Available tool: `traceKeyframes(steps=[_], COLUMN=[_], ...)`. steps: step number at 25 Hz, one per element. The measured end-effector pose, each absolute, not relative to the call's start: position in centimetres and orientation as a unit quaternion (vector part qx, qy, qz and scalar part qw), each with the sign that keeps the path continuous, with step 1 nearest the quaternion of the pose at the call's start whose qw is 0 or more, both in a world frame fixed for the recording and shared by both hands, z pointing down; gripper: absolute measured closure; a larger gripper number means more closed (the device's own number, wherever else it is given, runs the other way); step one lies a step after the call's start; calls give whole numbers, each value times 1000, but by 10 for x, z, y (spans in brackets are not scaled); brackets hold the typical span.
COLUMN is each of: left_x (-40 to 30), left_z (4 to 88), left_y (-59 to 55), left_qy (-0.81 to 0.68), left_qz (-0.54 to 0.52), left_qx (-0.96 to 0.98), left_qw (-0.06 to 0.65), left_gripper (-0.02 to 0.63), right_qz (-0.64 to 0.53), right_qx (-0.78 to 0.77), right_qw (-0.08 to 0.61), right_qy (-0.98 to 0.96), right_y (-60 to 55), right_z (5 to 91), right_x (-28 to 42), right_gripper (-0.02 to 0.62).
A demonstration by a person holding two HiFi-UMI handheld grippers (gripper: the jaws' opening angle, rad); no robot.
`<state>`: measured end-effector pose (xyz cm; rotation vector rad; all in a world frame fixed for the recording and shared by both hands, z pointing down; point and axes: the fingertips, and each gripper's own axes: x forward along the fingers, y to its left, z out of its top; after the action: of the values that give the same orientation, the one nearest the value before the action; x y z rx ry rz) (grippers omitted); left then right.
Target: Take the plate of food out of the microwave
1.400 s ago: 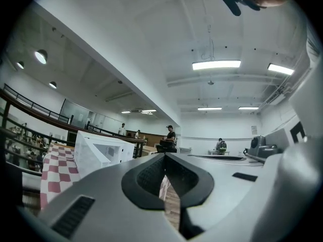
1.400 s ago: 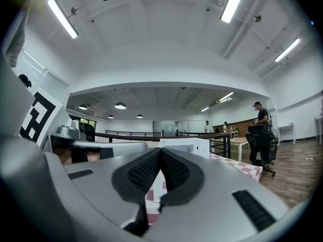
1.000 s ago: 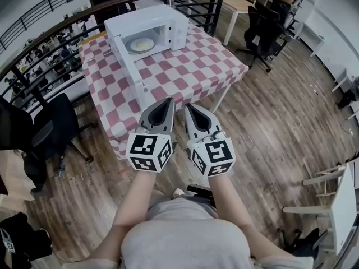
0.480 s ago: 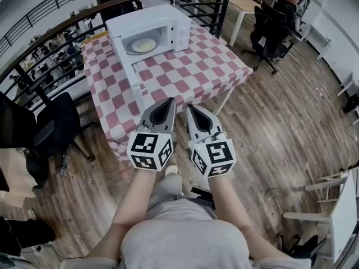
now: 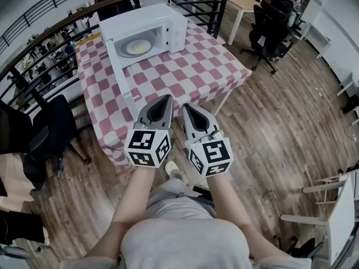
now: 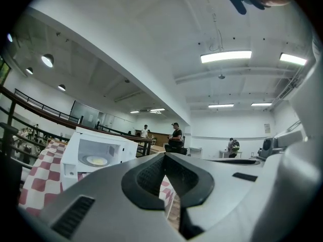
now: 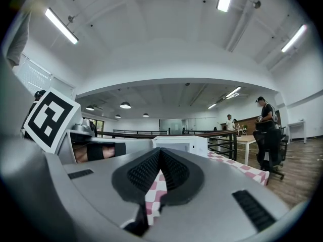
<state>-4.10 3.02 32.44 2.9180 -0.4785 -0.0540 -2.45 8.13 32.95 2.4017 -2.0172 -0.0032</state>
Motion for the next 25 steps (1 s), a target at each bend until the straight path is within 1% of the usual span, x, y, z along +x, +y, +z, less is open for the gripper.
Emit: traceKeyframes(steps=[25], left_x=[58], left_z=[333], left_y=[-72], left_qy=[-217], left_qz=[-18], left_qx=[970], left_qw=[105], left_gripper=[603], right_qz=[9], right_qx=[726], right_qw=[20], right_qy=[-687], right_y=[-23], right_z=[337], right_x=[77], right_gripper=[571])
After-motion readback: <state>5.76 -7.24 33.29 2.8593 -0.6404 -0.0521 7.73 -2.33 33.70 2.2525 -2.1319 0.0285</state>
